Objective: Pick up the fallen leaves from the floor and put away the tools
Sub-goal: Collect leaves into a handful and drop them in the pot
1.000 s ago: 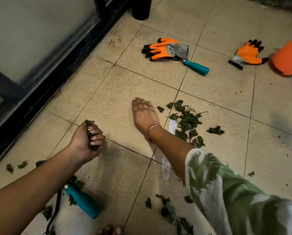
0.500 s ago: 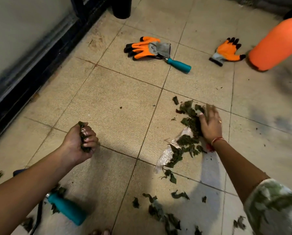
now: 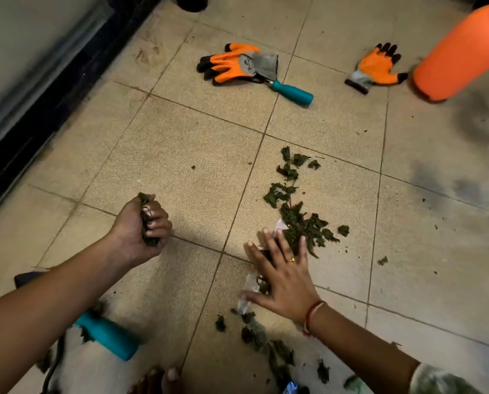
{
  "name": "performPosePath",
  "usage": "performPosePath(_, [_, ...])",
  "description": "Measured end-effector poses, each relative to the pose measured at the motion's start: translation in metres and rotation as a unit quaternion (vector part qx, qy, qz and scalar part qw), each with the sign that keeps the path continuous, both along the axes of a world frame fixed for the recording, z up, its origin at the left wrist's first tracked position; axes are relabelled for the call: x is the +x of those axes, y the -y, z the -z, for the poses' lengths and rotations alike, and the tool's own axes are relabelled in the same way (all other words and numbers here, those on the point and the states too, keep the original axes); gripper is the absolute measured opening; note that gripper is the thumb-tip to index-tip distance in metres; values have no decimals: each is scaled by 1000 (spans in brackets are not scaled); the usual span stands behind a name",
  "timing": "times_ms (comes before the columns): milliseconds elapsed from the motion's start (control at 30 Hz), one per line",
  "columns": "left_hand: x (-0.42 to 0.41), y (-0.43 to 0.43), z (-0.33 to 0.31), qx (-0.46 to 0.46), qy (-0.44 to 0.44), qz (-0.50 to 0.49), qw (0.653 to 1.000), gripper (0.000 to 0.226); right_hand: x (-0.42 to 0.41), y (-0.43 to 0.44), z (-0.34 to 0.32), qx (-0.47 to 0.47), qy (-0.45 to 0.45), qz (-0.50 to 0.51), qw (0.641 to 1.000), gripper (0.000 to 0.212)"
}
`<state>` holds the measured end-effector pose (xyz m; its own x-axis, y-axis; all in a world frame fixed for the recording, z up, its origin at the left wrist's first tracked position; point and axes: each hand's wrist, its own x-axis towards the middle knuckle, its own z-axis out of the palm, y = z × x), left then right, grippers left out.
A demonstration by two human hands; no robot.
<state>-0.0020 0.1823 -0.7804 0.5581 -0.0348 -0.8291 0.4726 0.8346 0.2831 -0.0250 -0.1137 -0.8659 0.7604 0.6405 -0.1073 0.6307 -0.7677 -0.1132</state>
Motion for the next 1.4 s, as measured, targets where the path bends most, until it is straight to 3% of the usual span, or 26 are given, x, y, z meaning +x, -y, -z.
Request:
performPosePath(100, [-5,-1,2,-1,-2,-2,1000,32,26,-11,8,-4,16,44,999,89])
performPosePath(267, [-7,-6,3,4,-2,-12,1000,32,101,-12,-3,-43,36,123,991,105])
performPosePath(567, [0,-9,5,14,-1,9,1000,33,194,-10,-14,-75,-28,179,981,114])
performPosePath(667, [0,-10,6,15,-2,12,1000,34,199,-13,-8,-65,-65,200,976,98])
performPosePath(900, [5,-9,2,12,0,13,1000,32,186,-27,-4,48,96,189,976,31])
performPosePath(1033, [12,-10,-8,11,8,16,1000,32,186,-25,-11,44,55,158,985,25])
performPosePath(1133, [22,-8,-19,26,6,36,999,36,177,-27,-26,85,-34,211,973,19])
performPosePath(1233, [39,4,-33,83,-5,98,992,47,159,-42,-54,261,-162,322,896,19])
performPosePath(1400, [60,52,-46,142,27,222,964,42,139,-81,-117,565,-319,385,657,24])
